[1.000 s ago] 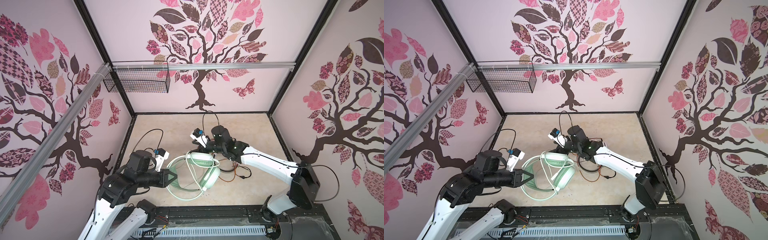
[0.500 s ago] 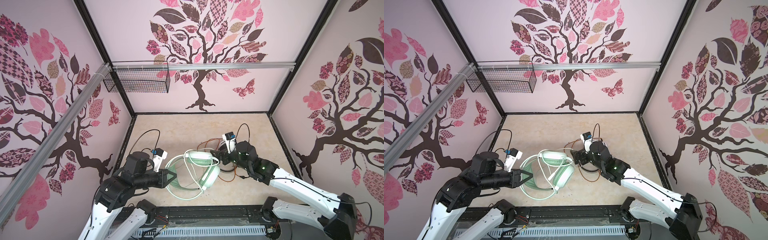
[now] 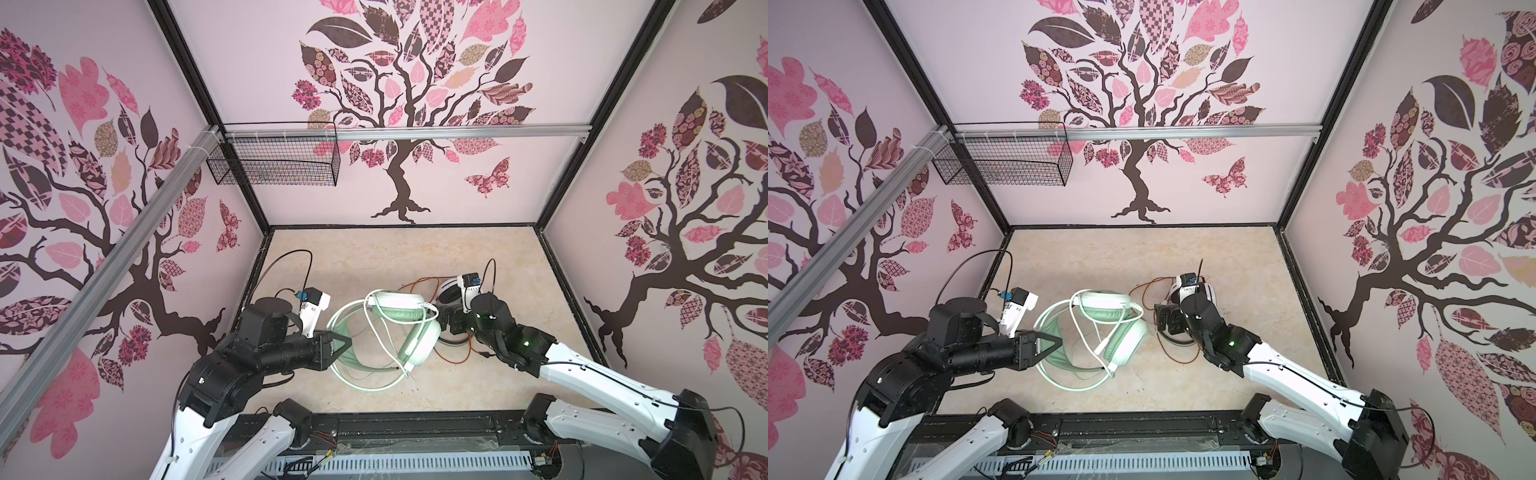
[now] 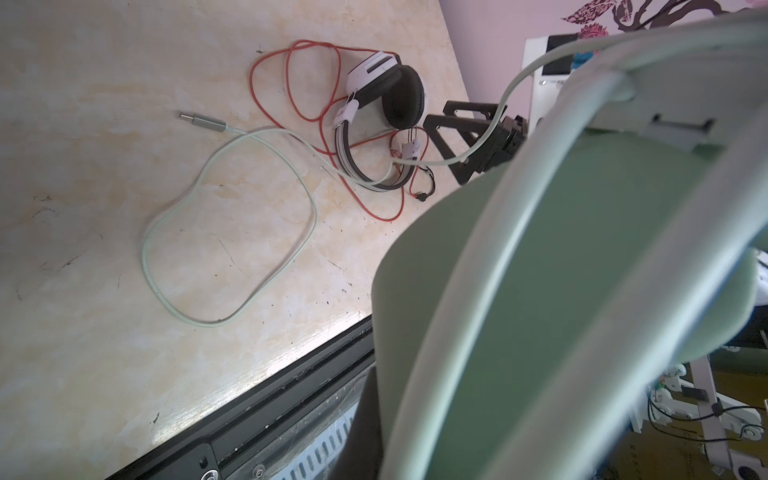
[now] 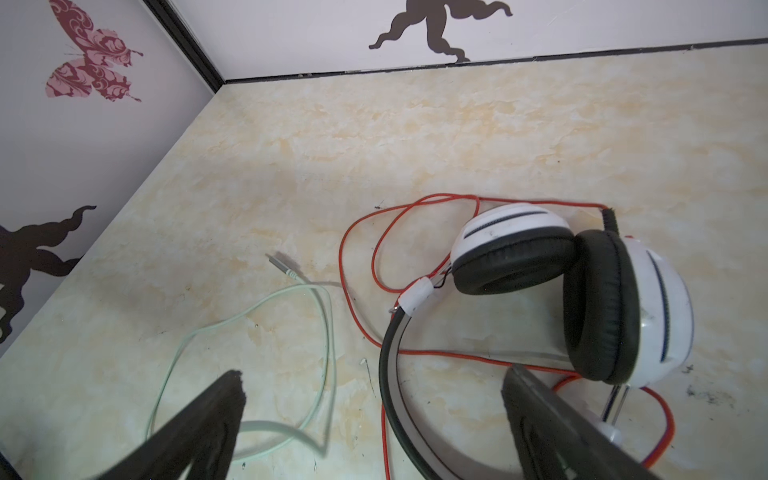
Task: Wrap the headphones
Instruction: 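Lower the right gripper to grasp the cable near the white headset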
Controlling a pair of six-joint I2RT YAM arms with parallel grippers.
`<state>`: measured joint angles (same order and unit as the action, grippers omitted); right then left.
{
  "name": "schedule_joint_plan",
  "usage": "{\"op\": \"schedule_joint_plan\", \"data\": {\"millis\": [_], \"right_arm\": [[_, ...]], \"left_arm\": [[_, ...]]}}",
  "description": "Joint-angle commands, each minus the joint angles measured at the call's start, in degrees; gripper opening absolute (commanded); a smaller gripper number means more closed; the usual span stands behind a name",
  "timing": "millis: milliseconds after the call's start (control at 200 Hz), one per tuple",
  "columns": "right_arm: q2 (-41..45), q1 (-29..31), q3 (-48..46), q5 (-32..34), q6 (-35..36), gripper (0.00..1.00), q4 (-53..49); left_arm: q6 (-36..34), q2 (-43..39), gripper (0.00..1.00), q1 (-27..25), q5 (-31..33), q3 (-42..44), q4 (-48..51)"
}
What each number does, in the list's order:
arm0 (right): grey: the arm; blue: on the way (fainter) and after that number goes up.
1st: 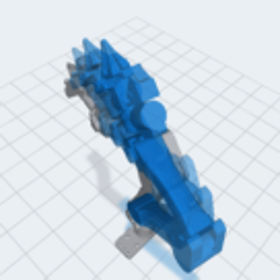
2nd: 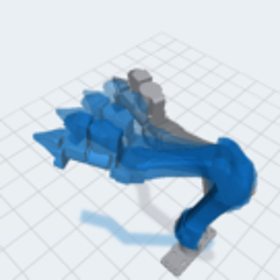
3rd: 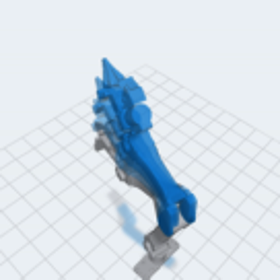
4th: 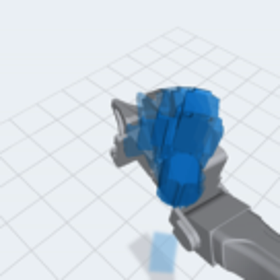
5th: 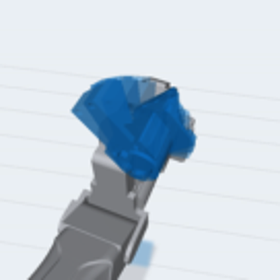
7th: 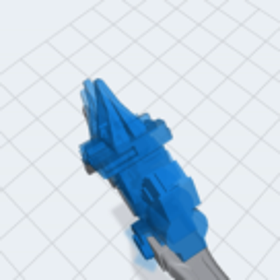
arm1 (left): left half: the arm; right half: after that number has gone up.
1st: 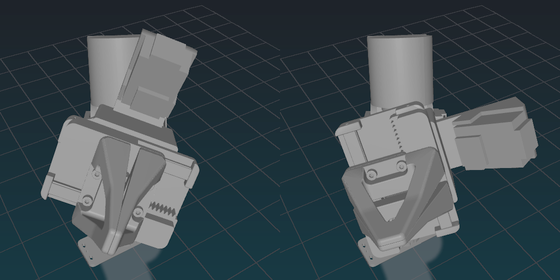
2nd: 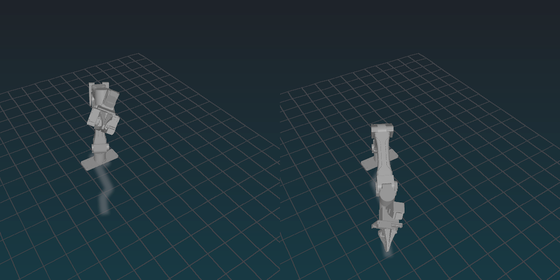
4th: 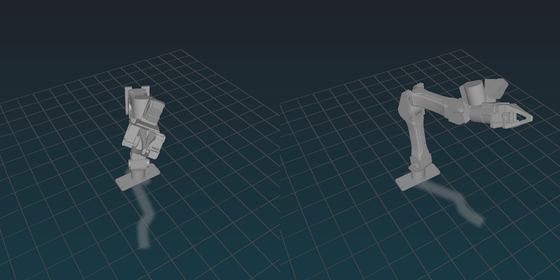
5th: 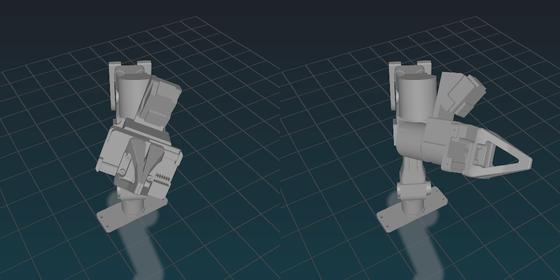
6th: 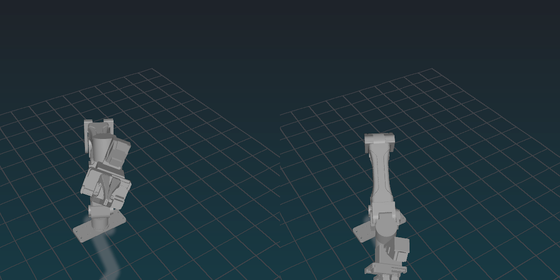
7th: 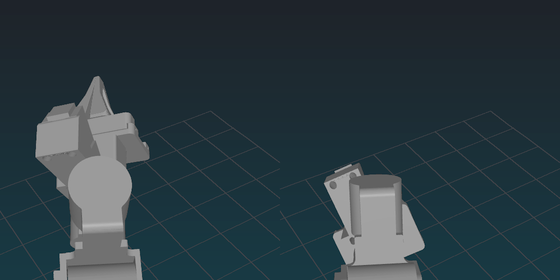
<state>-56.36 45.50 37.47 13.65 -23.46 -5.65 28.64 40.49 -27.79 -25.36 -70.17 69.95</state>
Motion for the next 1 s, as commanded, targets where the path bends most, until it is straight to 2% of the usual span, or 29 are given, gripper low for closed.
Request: {"op": "schedule_joint_plan", "data": {"millis": [0, 170, 260, 390, 520, 665, 740, 825, 910, 995], "right_arm": [[4.38, 0.09, -5.05, -4.33, -0.72, 0.99, 6.13], [7.8, 0.09, -11.86, -7.93, 2.4, 0.99, 14.78], [8.11, 0.12, -13.64, -14.68, 8.1, 1.0, 18.12], [7.12, 0.08, -17.58, -20.85, 10.75, 1.0, 26.13], [0.4, 0.07, -19.32, -22.58, 8.78, 0.99, 36.33], [-11.8, 0.11, -15.29, -28.86, 4.99, 1.0, 44.48], [-17.37, 0.13, -14.43, -27.7, 1.27, 0.98, 51.24], [-22.74, 0.1, -14.2, -23.18, -2.36, 0.94, 59.58], [-28.23, 0.19, -14.86, -17.86, -3.9, 0.93, 69.73], [-35.26, 0.24, -14.14, -15.7, -4.13, 0.91, 80.34]], "left_arm": [[0.84, 0.65, 0.0, -0.16, -1.54, -5.94, -2.36], [0.95, 4.23, 0.0, -0.11, -2.64, -11.71, -1.34], [1.0, 6.57, 0.0, -0.16, -3.49, -14.96, -1.14], [0.98, 9.68, 0.0, -0.11, -3.27, -19.72, -1.21], [0.97, 12.76, 0.0, -0.15, -2.97, -23.79, -1.53], [1.64, 15.22, 0.0, -0.13, -2.39, -26.71, -2.88], [1.58, 16.08, 0.0, -0.16, -1.8, -27.84, -3.37], [1.3, 17.09, 0.0, -0.16, -1.04, -28.81, -3.2], [1.19, 17.78, 0.0, -0.08, -1.23, -29.22, -3.25], [1.12, 18.12, 0.0, -0.07, -1.18, -29.49, -3.58]]}}
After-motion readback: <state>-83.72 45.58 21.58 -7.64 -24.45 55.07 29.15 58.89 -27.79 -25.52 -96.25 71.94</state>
